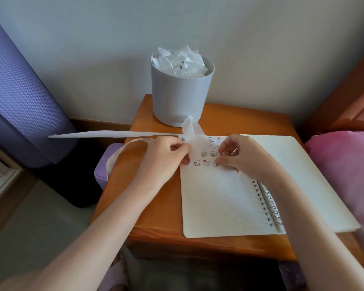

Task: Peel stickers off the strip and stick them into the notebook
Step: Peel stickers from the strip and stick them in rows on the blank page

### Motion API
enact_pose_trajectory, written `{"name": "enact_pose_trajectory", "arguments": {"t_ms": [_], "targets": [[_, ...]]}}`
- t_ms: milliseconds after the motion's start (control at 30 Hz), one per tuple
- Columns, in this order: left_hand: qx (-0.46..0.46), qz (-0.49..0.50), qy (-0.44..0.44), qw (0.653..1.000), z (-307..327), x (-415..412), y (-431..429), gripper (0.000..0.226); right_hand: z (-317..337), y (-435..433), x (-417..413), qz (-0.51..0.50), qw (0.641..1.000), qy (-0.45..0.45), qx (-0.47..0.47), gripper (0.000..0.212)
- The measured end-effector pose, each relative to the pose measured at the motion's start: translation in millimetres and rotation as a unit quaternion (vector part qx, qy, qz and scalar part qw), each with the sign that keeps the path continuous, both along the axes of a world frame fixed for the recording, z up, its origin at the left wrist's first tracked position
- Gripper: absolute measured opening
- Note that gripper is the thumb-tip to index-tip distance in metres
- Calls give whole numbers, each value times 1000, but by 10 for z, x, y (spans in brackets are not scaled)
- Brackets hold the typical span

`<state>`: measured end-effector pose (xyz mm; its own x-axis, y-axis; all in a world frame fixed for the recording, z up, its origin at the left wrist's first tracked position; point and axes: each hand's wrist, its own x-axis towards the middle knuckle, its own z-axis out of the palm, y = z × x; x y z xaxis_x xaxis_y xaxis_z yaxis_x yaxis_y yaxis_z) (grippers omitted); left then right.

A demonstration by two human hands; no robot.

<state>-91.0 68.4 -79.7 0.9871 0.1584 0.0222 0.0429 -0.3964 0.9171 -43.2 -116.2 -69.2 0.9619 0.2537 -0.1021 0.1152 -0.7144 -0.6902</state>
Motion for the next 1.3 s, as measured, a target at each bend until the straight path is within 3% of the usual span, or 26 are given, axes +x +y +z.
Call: {"name": "enact_pose_trajectory", "arguments": {"t_ms": [100,267,467,600,733,1033,1300], "targets": [[0,-1,0,1000,-5,-1,0,19,-1,-6,3,1,1000,-11,4,9],[0,0,0,1000,-4,-5,4,19,-18,22,12,-5,1000,-1,-5,19],[-6,0,-3,1000,-2,-2,5,18,-25,-1,17,6,1000,-8,4,6],[-12,-1,-15,1000,26,4,-6,16,31,86,-28,12,996,-38,80,3],[-41,0,-32,999,70,-1,-6,16,105,210,-115,56,983,-22,173,16],[-55,27,-55,997,95,16,17,18,119,271,-150,57,974,-42,214,22],[-107,35,-36,993,122,11,1,23,121,271,-152,51,968,-57,237,7]]}}
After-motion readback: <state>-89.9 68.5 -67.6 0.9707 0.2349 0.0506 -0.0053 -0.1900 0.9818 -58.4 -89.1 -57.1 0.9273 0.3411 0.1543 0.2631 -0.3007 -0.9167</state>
